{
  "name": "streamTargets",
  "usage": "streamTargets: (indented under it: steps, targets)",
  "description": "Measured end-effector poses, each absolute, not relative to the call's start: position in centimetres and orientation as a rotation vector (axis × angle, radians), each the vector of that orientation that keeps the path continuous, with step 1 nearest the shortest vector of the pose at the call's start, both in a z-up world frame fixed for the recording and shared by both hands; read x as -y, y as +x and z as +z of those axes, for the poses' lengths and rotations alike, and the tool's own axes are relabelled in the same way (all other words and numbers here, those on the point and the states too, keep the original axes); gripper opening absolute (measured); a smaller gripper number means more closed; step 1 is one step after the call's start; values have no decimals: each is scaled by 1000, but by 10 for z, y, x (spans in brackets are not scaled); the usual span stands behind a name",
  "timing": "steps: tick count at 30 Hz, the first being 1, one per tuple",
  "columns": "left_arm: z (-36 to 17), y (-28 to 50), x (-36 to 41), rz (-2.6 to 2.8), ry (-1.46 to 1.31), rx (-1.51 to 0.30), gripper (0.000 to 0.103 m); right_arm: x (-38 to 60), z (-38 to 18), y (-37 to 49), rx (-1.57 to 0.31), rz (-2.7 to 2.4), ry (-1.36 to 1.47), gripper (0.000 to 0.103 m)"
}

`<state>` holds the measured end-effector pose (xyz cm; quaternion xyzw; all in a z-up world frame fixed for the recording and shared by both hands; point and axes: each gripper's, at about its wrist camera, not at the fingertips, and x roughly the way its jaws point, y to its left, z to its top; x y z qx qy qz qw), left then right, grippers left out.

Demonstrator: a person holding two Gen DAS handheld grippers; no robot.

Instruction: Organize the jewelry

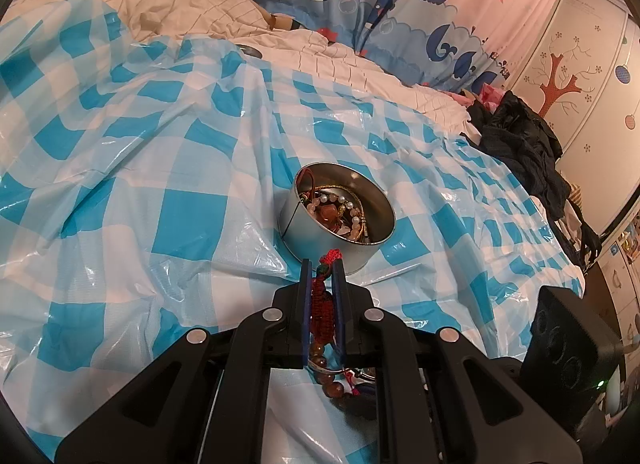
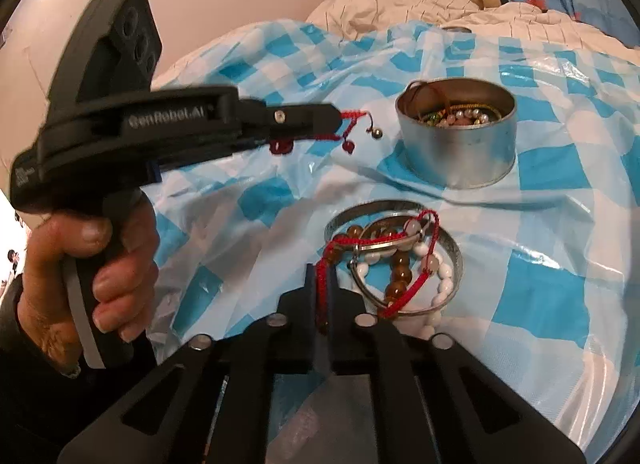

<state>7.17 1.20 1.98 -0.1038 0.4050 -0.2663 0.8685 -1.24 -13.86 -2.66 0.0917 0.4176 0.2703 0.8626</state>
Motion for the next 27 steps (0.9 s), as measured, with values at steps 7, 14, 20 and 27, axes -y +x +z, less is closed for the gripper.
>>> streamTargets:
  steps: [7,14,20,27]
  targets:
    - [20,72,-12,-557,-218,-847,8,160,-15,-12,-817,618,357,5]
    - [20,71,-10,-562,-222,-841,8,193,15,-17,-669,714,557,5]
    - [22,72,-12,-572,-240,-825,8,217,33,-21,-586,732,638,5]
    - [28,72,-5,-596,-230,-809,8,224,40,-18,-571,712,626,5]
